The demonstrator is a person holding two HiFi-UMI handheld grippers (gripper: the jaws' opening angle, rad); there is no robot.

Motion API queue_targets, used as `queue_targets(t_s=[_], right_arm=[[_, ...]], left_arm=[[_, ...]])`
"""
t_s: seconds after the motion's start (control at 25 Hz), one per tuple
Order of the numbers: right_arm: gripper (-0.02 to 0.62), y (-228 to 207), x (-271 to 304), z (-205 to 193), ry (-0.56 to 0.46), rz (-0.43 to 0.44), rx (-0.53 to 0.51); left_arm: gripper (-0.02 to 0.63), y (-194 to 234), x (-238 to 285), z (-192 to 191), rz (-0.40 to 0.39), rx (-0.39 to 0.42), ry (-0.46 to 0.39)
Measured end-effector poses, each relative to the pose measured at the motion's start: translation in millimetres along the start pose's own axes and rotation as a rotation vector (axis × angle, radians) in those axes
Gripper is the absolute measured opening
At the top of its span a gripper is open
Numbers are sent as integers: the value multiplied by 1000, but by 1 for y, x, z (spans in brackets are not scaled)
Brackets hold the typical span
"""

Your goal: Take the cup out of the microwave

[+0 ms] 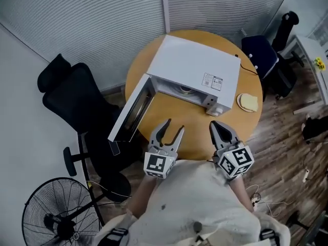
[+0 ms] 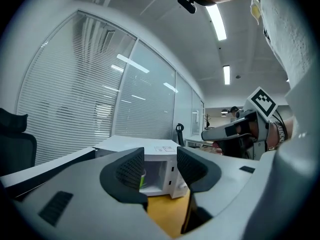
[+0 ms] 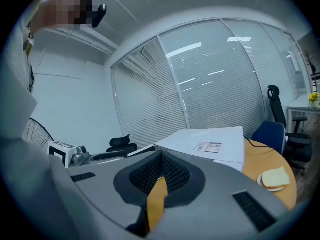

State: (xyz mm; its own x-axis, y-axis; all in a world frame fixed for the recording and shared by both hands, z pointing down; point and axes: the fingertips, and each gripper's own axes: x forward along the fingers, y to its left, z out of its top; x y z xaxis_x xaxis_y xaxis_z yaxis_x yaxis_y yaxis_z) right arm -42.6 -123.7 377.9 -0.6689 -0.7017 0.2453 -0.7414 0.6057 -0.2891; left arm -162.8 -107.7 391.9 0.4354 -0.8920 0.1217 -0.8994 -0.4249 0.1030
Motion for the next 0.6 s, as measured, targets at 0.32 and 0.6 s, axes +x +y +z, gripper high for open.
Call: queue_targets(t_s=[0.32, 0.6], right_arm=[[8, -11, 5, -6, -8, -97, 18], [8, -6, 8, -17, -5, -148, 5]], left_arm=[[221, 10, 23, -21, -73, -5, 37], [224, 26, 35, -54, -79, 4, 92]])
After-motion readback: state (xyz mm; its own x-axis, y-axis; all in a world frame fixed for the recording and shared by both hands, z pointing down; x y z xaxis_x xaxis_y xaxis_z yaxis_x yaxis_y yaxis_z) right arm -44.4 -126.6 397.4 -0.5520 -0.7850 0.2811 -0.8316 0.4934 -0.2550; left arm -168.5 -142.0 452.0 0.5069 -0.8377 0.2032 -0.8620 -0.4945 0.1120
